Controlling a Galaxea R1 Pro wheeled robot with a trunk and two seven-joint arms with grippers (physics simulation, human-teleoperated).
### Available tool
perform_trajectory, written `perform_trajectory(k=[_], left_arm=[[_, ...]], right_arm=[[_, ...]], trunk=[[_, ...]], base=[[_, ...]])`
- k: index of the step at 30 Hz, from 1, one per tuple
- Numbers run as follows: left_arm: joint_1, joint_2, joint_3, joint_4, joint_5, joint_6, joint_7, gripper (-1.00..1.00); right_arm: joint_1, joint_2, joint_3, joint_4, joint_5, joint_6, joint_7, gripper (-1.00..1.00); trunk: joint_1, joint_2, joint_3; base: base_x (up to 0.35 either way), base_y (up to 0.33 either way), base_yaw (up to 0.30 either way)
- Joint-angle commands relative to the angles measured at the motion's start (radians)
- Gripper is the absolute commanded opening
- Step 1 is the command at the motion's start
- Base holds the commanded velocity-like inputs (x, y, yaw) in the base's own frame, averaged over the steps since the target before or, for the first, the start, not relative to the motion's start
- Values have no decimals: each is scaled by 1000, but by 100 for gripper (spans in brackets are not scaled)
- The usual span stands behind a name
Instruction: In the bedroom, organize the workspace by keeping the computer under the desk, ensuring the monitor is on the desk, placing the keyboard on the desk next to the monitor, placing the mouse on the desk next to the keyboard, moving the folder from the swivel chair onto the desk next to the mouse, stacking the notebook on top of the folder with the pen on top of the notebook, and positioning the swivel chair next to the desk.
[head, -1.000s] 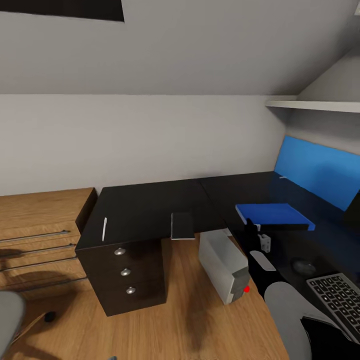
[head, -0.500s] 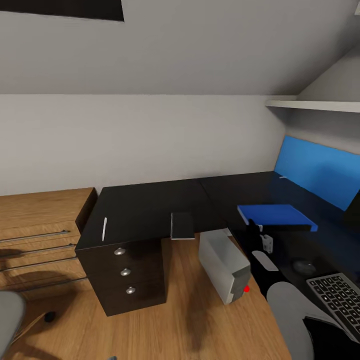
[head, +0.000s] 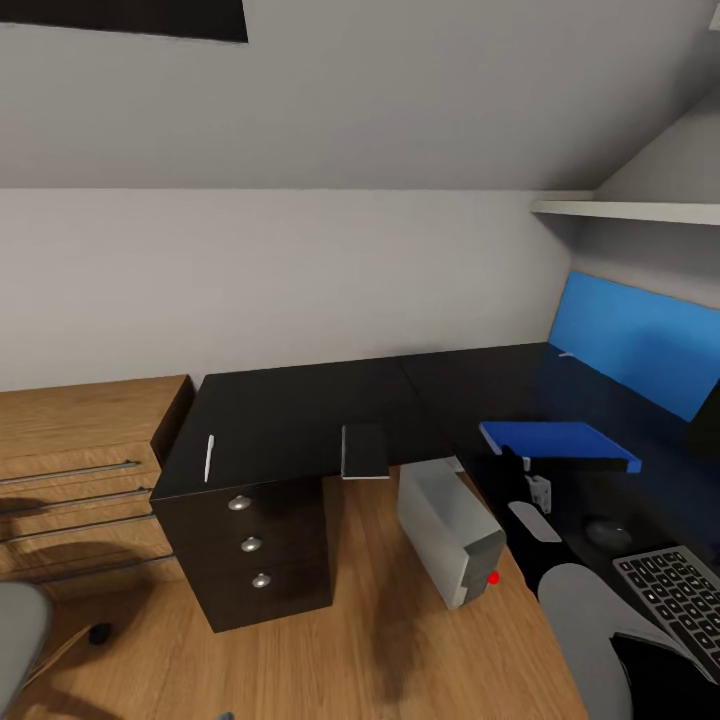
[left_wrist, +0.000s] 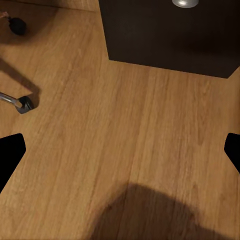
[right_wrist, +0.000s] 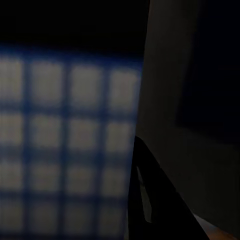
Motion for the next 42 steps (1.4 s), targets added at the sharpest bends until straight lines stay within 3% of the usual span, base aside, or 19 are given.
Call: perform_trajectory(k=[1, 8, 42], left_arm=[[0, 1, -4, -1, 10, -5, 5, 100], [0, 1, -5, -1, 9, -6, 5, 100], [0, 2, -4, -1, 9, -7, 5, 100]], right_arm=[[-1, 0, -1, 1, -11, -1, 6, -100], [-1, -8, -1, 1, -11, -1, -31, -100], [-1, -9, 1, 0, -6, 1, -35, -100]], trunk=[[0, 0, -1], [0, 0, -1], [0, 0, -1]], base=[[0, 0, 0], [29, -27, 0], [22, -7, 0]])
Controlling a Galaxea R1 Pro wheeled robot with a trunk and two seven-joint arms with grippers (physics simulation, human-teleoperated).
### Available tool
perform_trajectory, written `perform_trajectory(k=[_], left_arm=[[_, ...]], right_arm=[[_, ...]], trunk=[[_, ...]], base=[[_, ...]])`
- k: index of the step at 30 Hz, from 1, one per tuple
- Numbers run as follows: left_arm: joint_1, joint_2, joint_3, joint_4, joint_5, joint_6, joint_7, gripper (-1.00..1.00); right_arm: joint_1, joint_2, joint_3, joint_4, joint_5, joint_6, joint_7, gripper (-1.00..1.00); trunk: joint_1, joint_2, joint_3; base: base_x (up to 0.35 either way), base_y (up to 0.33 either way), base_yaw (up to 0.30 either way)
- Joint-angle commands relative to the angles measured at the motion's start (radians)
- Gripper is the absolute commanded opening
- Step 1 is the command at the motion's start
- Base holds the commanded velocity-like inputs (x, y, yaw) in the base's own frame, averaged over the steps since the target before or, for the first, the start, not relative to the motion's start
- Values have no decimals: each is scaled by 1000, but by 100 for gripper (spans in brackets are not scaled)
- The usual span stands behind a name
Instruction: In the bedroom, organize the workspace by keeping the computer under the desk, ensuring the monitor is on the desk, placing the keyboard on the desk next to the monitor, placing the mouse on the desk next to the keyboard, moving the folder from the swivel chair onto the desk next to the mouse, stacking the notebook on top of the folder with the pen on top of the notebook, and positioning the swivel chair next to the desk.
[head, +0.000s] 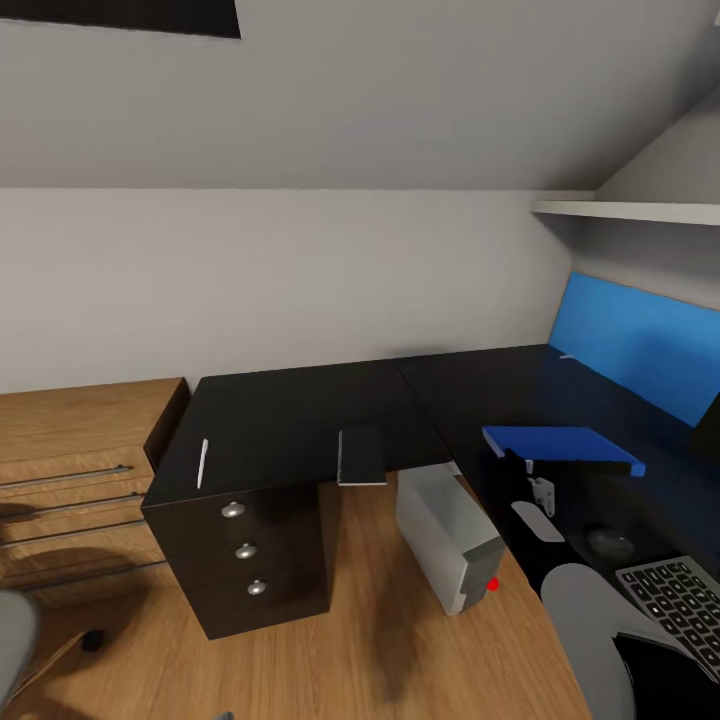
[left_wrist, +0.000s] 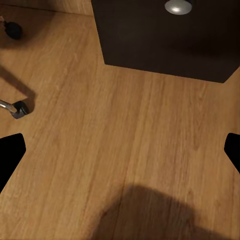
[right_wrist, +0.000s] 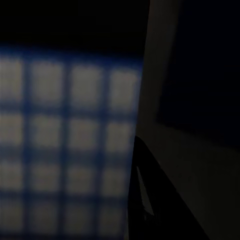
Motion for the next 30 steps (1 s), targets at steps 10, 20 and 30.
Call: perform_trajectory(k=[10, 20, 30], left_arm=[[0, 1, -4, -1, 11, -5, 6, 100], [0, -1, -4, -1, 11, -5, 5, 100], [0, -1, -4, -1, 11, -5, 5, 100]], right_arm=[[-1, -2, 0, 1, -10, -1, 8, 100], [-1, -2, 2, 0, -10, -1, 8, 100], [-1, -2, 5, 0, -10, -1, 9, 100]], trunk=[[0, 0, -1], [0, 0, -1], [0, 0, -1]], base=[[1, 0, 0], [0, 0, 0], [-125, 0, 0]])
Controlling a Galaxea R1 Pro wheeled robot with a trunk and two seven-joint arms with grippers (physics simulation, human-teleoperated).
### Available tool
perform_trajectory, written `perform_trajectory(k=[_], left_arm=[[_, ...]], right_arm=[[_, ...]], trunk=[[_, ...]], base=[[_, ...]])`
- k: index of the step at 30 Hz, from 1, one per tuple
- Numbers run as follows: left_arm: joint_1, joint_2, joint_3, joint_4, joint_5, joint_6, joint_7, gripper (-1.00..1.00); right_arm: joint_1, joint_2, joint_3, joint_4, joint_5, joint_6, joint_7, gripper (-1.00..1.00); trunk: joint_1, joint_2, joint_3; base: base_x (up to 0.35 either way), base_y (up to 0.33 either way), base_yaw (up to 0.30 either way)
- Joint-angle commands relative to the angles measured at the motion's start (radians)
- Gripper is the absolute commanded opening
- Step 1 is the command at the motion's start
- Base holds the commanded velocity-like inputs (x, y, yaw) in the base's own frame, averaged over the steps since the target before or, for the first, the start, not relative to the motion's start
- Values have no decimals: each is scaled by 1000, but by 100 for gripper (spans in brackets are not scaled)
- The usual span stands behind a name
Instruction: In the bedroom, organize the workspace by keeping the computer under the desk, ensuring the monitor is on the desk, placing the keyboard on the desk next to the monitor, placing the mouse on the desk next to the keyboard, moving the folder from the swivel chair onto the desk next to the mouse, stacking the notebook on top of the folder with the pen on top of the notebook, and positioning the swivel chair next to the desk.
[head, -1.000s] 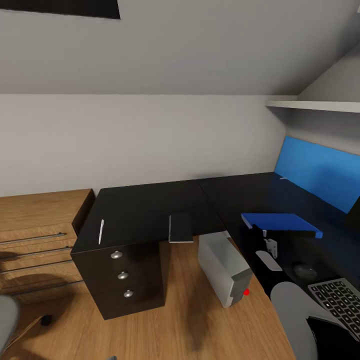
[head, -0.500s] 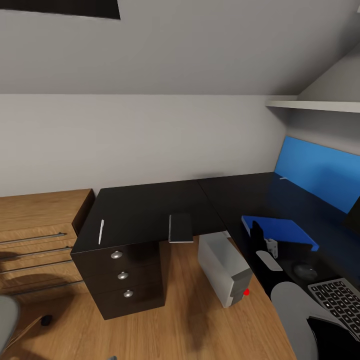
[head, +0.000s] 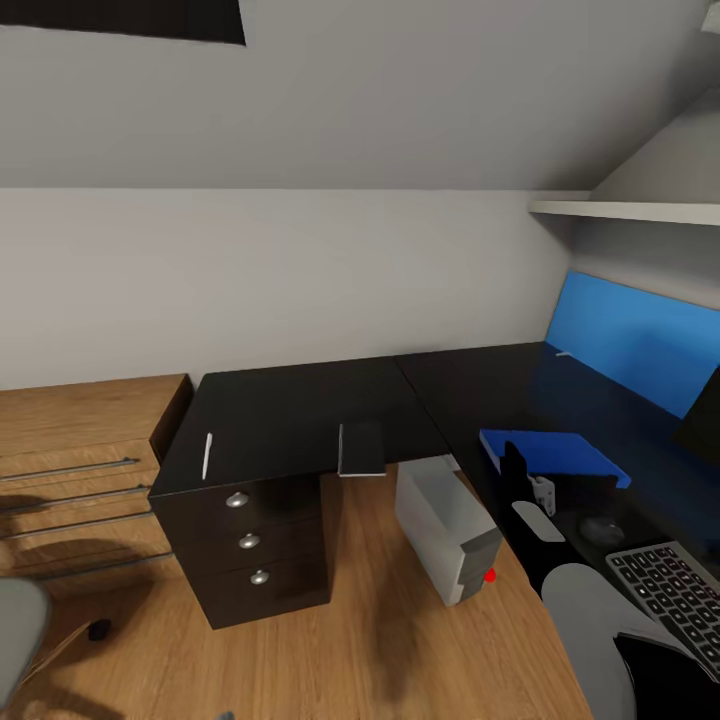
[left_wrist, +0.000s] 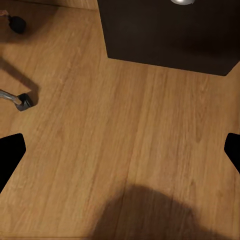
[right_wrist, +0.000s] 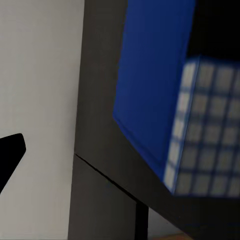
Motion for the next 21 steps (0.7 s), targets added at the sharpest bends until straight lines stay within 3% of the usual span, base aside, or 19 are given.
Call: perform_trajectory(k=[1, 6, 21], left_arm=[[0, 1, -4, -1, 11, -5, 5, 100], [0, 2, -4, -1, 11, -5, 5, 100], [0, 2, -4, -1, 11, -4, 4, 100]], right_arm=[[-1, 0, -1, 1, -11, -1, 7, 100], [-1, 0, 0, 0, -11, -2, 9, 100], [-1, 2, 1, -2, -11, -2, 11, 100]], trunk=[[0, 0, -1], [0, 0, -1], [0, 0, -1]], base=[[-13, 0, 0], [-34, 0, 0], [-178, 0, 0]])
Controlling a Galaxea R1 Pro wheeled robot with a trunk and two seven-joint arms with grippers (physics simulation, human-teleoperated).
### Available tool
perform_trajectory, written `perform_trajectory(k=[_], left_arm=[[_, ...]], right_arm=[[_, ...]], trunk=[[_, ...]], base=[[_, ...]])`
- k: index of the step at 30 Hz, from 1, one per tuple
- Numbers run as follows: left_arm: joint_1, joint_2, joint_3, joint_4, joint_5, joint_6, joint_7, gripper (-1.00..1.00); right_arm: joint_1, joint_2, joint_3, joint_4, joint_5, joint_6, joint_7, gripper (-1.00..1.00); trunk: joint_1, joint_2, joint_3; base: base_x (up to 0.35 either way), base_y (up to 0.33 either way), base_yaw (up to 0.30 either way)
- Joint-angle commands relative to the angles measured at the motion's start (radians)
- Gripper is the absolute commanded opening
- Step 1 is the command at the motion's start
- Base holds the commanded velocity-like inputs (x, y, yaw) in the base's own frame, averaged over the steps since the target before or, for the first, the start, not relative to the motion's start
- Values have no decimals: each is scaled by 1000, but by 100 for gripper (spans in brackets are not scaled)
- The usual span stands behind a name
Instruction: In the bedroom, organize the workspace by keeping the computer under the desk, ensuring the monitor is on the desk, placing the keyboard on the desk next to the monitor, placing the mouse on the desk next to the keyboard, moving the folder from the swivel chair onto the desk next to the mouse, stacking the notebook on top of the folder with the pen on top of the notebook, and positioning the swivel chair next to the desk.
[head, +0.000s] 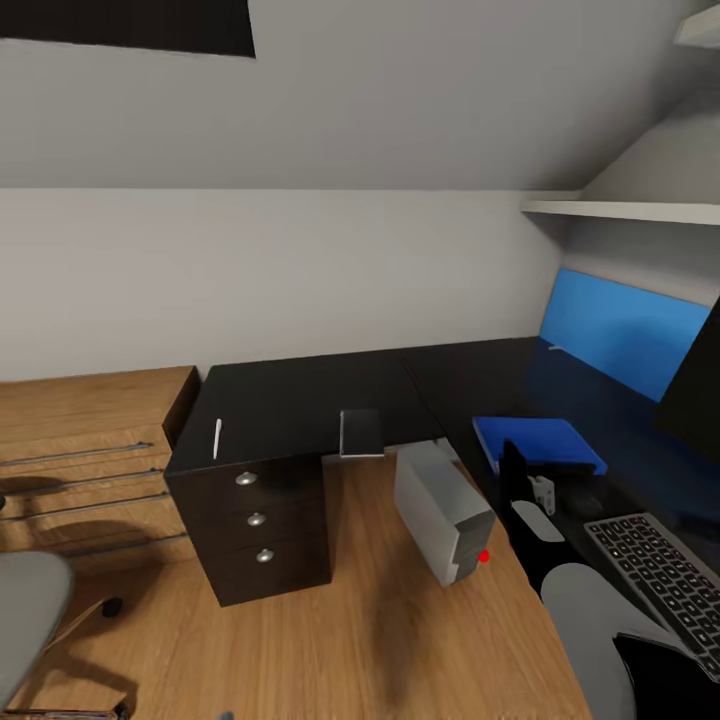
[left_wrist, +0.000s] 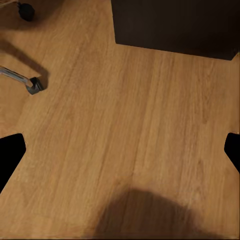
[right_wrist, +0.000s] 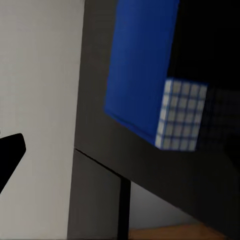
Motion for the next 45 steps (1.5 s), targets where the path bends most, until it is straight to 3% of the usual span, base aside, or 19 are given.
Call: perform_trajectory(k=[1, 19, 23, 28, 29, 32, 35, 36, 40, 45], left_arm=[[0, 1, -4, -1, 11, -5, 4, 100], [0, 1, -4, -1, 12, -4, 4, 100], [0, 1, -4, -1, 13, -4, 4, 100], [0, 1, -4, -1, 14, -4, 5, 100], [0, 1, -4, -1, 12, -4, 6, 100], [0, 1, -4, -1, 11, -4, 6, 100], [0, 0, -5, -1, 11, -5, 6, 100], [0, 0, -5, -1, 11, -5, 5, 100], [0, 0, -5, -1, 11, -6, 4, 100], [0, 0, -5, -1, 11, -6, 3, 100]], right_arm=[[-1, 1, -1, 1, -11, -1, 8, 100], [-1, 18, 32, 7, -10, -1, 9, 100], [-1, 42, 82, 8, -9, 7, 9, 100], [-1, 95, 228, 37, -9, 17, 7, 100], [-1, 114, 326, 48, -11, 85, 8, 100], [-1, 118, 349, 50, -13, 187, 9, 100], [-1, 121, 361, 51, -17, 383, 8, 100], [-1, 121, 363, 51, -17, 418, 8, 100], [-1, 127, 366, 49, -17, 466, 11, 100], [-1, 140, 362, 50, -18, 470, 30, 100]], trunk=[[-1, 0, -1], [-1, 0, -1], [-1, 0, -1], [-1, 0, -1], [-1, 0, -1], [-1, 0, -1], [-1, 0, -1], [-1, 0, -1], [-1, 0, -1], [-1, 0, -1]], base=[[-161, 0, 0], [-114, 0, 0], [-6, 0, 0], [-1, 0, 0], [0, 0, 0], [0, 0, 0], [0, 0, 0], [11, 0, 0], [156, 0, 0], [299, 0, 0]])
